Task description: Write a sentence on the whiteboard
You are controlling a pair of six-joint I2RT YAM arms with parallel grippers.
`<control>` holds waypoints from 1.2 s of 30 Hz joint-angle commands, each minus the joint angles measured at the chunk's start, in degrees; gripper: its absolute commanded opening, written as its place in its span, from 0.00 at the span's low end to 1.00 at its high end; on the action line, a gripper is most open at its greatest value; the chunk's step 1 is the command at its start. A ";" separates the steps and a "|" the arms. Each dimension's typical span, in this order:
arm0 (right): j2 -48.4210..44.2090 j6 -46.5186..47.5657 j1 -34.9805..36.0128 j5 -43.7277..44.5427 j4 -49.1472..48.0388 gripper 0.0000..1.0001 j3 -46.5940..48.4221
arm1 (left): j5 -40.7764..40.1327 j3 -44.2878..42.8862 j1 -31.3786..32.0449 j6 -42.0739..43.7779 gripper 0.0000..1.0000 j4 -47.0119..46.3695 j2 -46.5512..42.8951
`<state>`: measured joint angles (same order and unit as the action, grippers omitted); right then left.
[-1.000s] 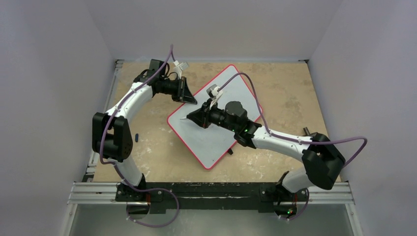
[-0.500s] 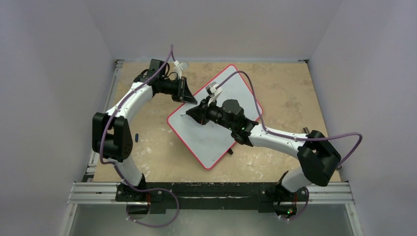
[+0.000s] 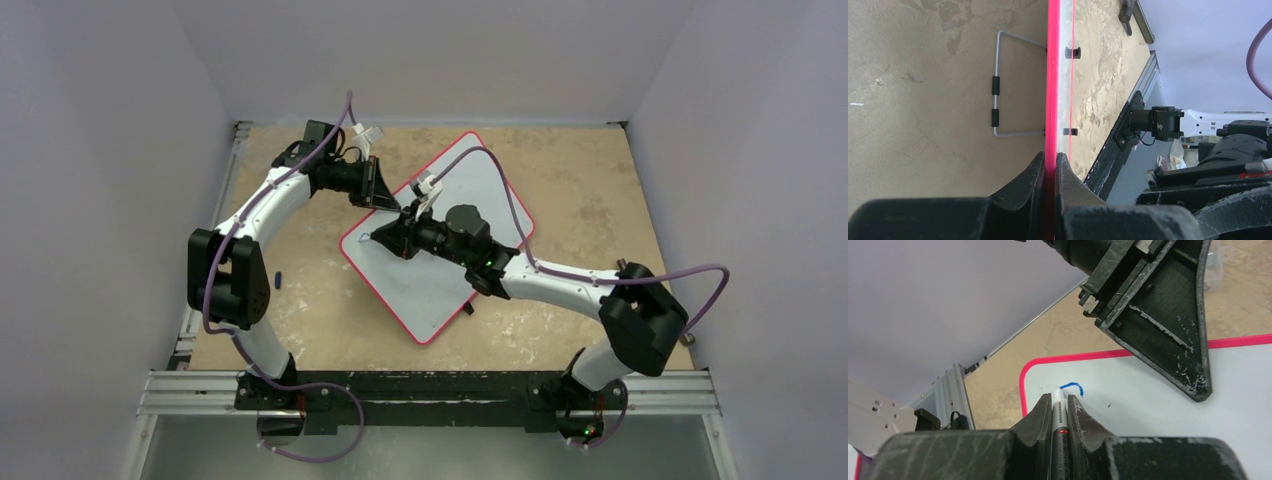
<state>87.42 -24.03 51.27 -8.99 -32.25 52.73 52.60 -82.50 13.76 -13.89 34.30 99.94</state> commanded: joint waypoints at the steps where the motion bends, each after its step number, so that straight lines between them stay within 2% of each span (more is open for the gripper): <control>1: 0.81 0.88 0.83 -0.51 1.08 0.00 1.17 | -3.29 -1.68 1.45 2.38 0.00 -0.48 -2.21; 22: -3.24 1.59 0.94 6.25 5.25 0.00 -3.67 | -3.56 -1.61 1.53 2.64 0.00 -0.32 -2.29; 36: -4.27 2.47 0.94 11.45 10.12 0.00 -3.24 | -3.71 -1.47 1.62 2.71 0.00 -0.30 -2.54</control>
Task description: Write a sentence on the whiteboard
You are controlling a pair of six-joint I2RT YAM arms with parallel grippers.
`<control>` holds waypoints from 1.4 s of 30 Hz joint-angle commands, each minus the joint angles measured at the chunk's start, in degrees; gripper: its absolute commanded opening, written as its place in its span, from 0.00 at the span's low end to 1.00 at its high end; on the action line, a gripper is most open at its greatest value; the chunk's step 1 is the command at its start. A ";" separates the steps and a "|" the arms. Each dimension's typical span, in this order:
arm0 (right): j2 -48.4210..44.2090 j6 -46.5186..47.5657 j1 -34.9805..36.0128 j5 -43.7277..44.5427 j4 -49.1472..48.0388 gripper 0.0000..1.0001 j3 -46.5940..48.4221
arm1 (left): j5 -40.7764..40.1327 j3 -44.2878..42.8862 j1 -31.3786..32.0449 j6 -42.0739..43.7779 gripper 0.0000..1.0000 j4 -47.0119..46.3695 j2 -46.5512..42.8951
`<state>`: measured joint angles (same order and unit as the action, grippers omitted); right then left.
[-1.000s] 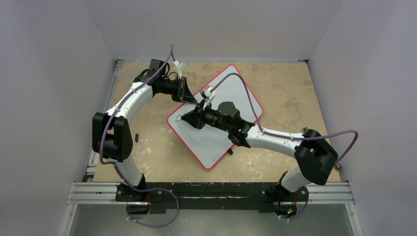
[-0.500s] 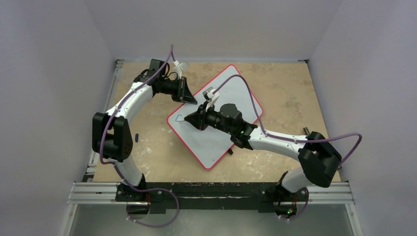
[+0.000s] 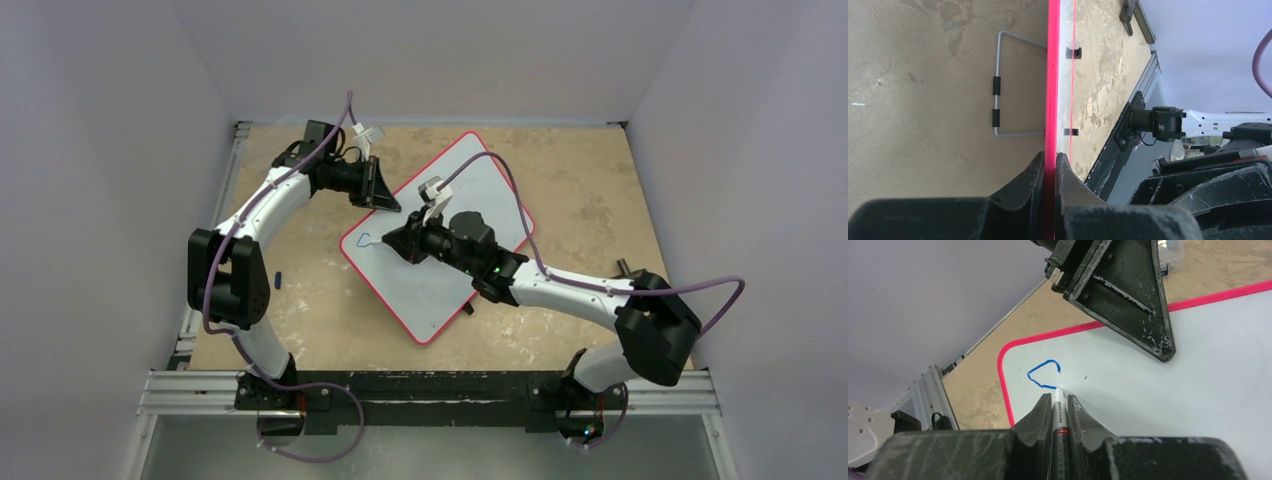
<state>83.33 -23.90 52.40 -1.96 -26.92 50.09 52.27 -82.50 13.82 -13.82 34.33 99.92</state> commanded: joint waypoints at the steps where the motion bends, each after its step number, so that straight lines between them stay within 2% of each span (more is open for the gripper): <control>1: -0.23 2.36 -0.19 4.39 4.92 0.00 -0.66 | -3.37 -1.52 1.56 2.68 0.00 -0.34 -2.53; 18: -1.11 3.42 -0.20 2.13 4.88 0.00 -5.04 | -3.65 -1.52 1.73 2.76 0.00 -0.23 -2.63; 26: -0.71 3.19 -0.19 -2.37 4.13 0.00 -5.78 | -3.84 -1.44 1.78 2.84 0.00 -0.14 -2.60; 42: 2.70 3.68 0.81 -7.01 3.97 0.00 -1.76 | -4.02 -1.50 1.82 2.93 0.00 -0.07 -2.62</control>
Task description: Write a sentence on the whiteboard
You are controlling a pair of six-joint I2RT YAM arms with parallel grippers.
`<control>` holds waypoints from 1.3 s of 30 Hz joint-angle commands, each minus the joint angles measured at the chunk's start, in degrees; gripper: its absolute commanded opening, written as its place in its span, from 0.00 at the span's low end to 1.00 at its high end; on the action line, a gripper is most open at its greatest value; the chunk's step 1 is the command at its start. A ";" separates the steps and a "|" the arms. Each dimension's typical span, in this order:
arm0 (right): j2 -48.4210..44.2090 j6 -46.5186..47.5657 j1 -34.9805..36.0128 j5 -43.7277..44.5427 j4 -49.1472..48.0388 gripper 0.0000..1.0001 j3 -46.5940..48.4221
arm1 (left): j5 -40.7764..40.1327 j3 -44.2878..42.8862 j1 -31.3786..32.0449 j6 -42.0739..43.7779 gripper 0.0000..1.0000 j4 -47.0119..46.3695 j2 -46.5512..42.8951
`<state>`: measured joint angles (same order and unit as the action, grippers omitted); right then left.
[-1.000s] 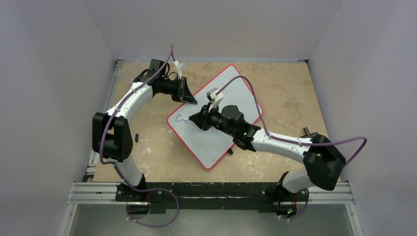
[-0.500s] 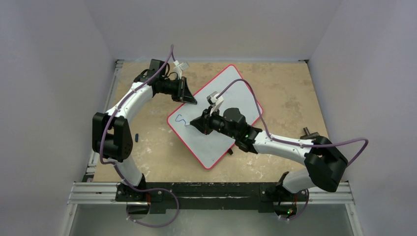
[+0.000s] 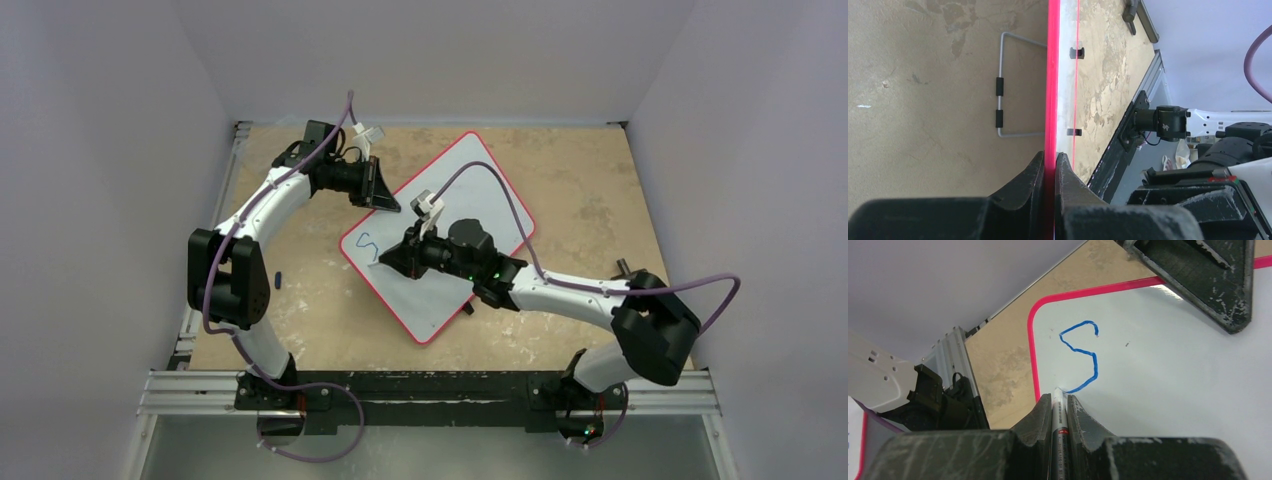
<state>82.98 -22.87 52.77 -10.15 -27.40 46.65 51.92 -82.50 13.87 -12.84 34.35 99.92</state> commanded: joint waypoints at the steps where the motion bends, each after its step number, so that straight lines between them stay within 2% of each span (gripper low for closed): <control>1: 3.26 2.66 0.55 1.19 4.46 0.00 2.10 | -3.63 -1.45 1.78 1.94 0.00 -0.07 -2.62; 8: 3.85 3.08 0.84 1.53 5.81 0.00 4.86 | -3.63 -1.50 1.78 1.94 0.00 -0.15 -2.63; 15: -1.40 3.38 0.84 1.94 8.05 0.00 6.88 | -3.67 -1.46 1.78 1.94 0.00 -0.08 -2.75; 23: -7.18 4.51 0.84 8.40 8.91 0.00 7.19 | -3.76 -1.23 1.84 2.02 0.00 -0.34 -3.50; 33: -4.71 4.83 0.76 14.12 10.78 0.00 9.86 | -3.84 -1.17 1.95 2.12 0.00 -0.35 -3.55; 39: -3.28 5.09 0.76 14.62 10.51 0.00 11.18 | -3.93 -1.15 1.95 2.12 0.00 -0.34 -3.59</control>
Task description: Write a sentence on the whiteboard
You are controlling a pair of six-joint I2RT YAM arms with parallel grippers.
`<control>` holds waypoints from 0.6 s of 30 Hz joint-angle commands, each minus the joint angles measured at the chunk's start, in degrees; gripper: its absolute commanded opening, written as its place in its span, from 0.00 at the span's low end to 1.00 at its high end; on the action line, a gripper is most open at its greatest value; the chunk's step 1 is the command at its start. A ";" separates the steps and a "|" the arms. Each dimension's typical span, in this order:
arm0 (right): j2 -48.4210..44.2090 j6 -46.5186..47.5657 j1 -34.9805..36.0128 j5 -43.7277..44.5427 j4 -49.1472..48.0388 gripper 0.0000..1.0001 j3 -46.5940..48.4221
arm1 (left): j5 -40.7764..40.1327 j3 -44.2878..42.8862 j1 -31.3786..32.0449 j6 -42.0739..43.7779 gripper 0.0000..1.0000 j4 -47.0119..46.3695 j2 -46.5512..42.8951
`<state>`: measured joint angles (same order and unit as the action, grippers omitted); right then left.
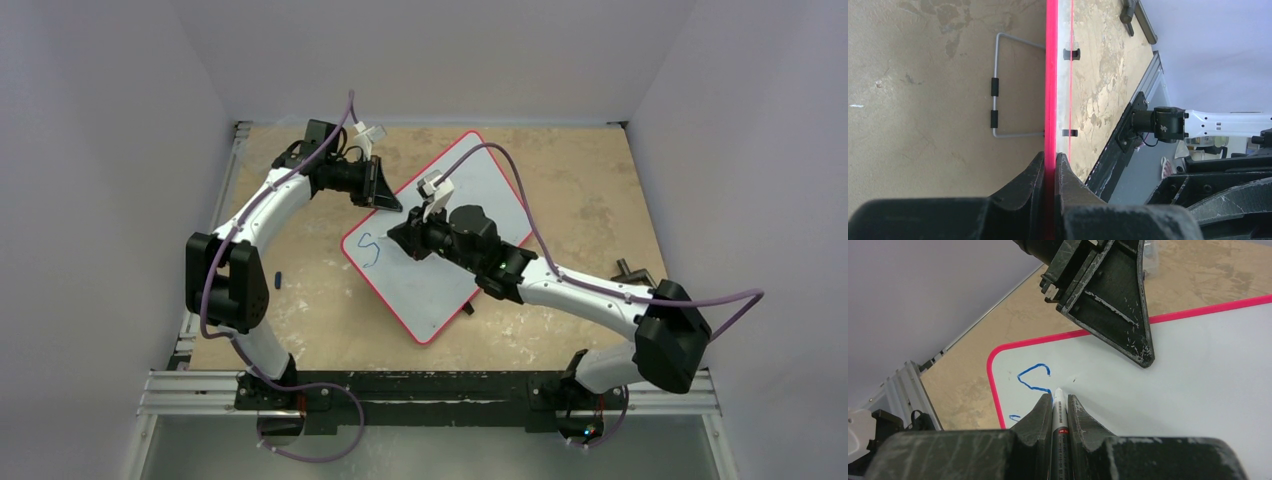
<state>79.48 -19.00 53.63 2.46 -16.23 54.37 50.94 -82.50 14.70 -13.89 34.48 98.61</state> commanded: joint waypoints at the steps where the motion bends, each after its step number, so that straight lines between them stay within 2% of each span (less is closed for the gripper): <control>1: 0.38 1.28 -0.10 2.16 -0.56 0.00 3.68 | -2.87 -1.21 1.12 3.17 0.00 -0.48 -2.20; 18: 1.60 2.40 -0.10 2.03 1.55 0.00 1.49 | -2.86 -1.26 1.12 3.17 0.00 -0.48 -2.28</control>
<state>81.28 -17.78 53.63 3.75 -14.85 55.70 50.61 -82.50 14.81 -13.87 34.63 98.39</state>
